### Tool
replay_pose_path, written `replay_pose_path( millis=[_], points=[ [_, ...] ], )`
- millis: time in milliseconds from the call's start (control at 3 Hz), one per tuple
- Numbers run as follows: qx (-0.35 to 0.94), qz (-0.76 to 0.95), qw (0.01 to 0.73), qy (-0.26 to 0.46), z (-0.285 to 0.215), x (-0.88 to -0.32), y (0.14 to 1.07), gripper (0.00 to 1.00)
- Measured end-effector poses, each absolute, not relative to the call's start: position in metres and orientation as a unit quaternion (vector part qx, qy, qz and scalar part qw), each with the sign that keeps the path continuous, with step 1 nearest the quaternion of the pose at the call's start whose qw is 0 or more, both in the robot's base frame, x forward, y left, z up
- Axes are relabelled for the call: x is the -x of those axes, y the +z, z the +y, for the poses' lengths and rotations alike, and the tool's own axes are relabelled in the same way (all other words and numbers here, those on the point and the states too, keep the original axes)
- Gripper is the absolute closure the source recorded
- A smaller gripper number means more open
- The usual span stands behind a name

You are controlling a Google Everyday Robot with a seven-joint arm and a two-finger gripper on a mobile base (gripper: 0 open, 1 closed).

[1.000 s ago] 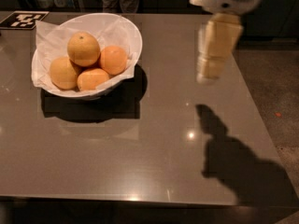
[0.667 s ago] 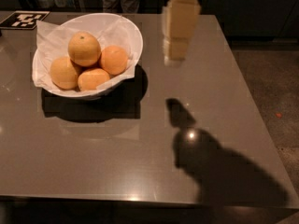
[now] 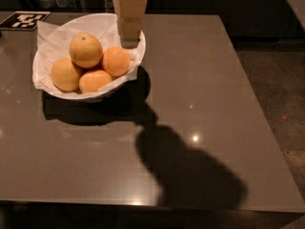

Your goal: Pick orange from white bowl

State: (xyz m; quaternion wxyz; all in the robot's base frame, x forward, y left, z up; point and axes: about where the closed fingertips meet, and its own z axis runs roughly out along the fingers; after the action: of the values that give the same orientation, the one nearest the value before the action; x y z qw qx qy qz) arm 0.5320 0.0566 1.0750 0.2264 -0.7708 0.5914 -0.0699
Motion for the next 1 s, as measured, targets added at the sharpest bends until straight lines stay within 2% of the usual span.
replay_pose_path(
  millis=[1000],
  points=[
    [0.766, 0.611, 0.195, -0.052, 0.105, -0.577, 1.033, 0.03]
  ],
)
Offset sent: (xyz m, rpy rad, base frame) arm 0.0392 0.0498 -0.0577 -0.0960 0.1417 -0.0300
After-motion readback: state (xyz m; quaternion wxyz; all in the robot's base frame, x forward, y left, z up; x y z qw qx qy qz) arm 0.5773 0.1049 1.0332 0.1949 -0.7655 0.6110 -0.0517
